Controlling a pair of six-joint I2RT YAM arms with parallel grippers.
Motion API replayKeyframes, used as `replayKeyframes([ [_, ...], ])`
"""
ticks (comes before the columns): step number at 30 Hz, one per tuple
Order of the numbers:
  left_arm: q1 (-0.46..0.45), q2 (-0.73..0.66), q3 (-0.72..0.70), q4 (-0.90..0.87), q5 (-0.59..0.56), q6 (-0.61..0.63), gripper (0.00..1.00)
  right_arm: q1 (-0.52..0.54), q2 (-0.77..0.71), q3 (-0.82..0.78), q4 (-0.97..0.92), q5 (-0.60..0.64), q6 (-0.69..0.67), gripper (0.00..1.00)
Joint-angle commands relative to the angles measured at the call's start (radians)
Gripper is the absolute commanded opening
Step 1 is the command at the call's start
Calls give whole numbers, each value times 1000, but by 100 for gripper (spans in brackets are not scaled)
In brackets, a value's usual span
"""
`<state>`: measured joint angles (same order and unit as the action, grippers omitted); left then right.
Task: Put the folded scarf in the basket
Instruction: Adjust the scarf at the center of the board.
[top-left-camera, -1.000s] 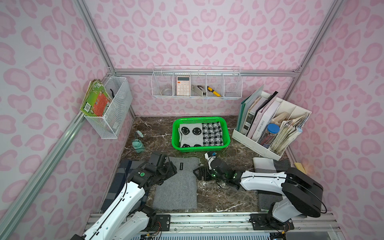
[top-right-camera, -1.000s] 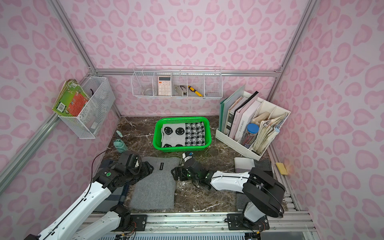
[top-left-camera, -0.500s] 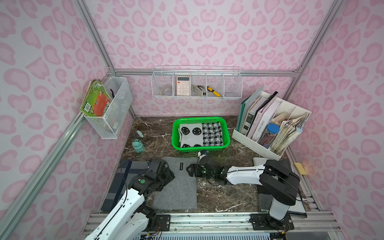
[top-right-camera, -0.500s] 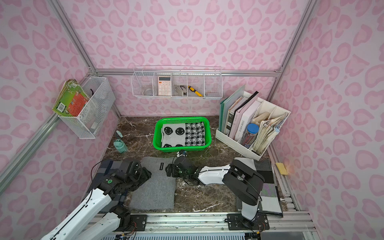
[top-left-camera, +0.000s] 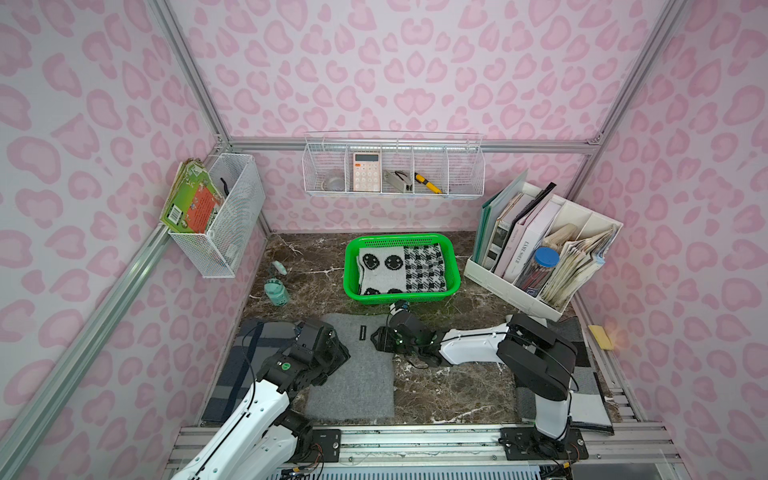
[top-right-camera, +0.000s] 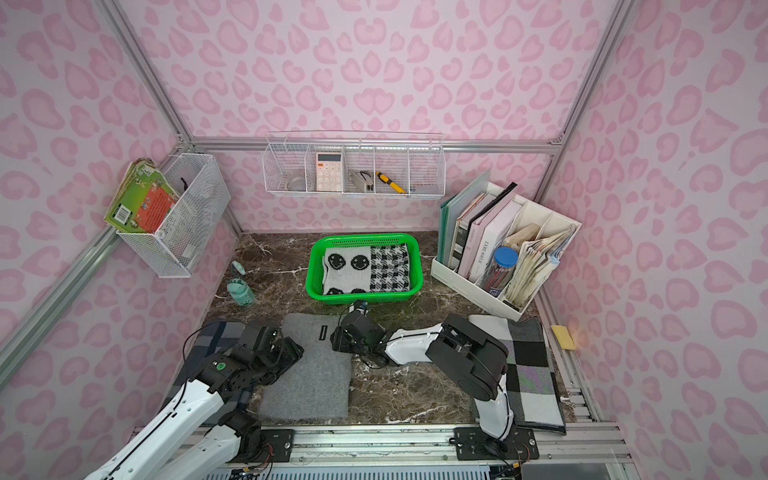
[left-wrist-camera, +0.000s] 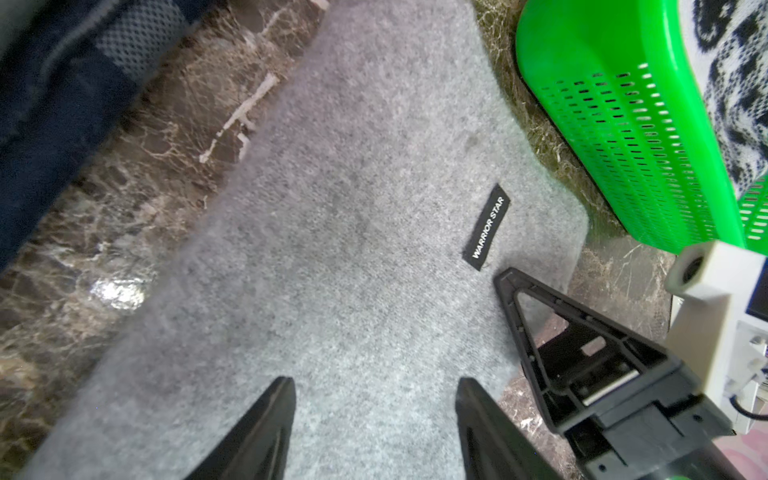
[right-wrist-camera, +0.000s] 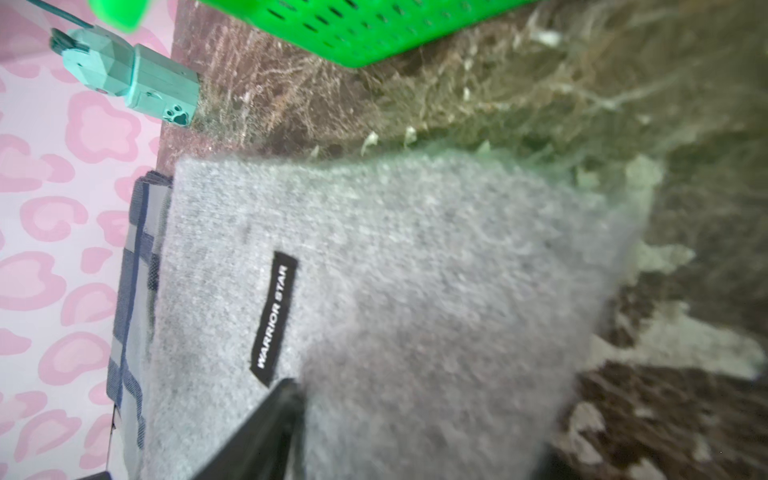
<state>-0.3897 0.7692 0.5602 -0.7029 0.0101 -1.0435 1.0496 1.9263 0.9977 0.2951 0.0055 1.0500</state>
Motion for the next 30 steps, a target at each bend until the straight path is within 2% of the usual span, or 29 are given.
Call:
replayKeyframes([
  [1, 0, -2, -9, 28, 58, 18, 66, 0, -36, -39, 27, 28, 5, 19],
  [2, 0, 0, -14, 47, 82, 24, 67, -4, -54, -61, 33, 41, 7, 5],
  [3, 1, 3, -18, 66, 100, 28, 67, -8, -72, -82, 35, 46, 9, 0],
  [6, 0, 18, -23, 119, 133, 26, 68, -32, -158, -197, 55, 65, 41, 0],
  [12, -3, 95, -17, 229, 189, 22, 70, -41, -473, -509, -2, 219, 150, 0],
  [13, -5, 111, -12, 241, 198, 25, 70, -41, -537, -560, -24, 242, 171, 4],
  [17, -5, 121, 58, 138, 110, 71, 70, -39, -788, -696, -115, 326, 181, 39],
  [20, -5, 84, 77, 87, 68, 87, 73, -47, -929, -704, -229, 398, 133, 65],
  [21, -5, 76, 80, 71, 67, 84, 74, -53, -961, -696, -262, 415, 113, 69],
  [23, -5, 65, 86, 27, 80, 80, 74, -79, -1010, -666, -317, 437, 47, 75],
  [25, -5, 64, 89, -13, 111, 57, 73, -115, -1026, -628, -360, 437, -5, 76],
  [30, -10, 56, 89, -99, 196, 28, 70, -187, -936, -498, -339, 366, -187, 69],
])
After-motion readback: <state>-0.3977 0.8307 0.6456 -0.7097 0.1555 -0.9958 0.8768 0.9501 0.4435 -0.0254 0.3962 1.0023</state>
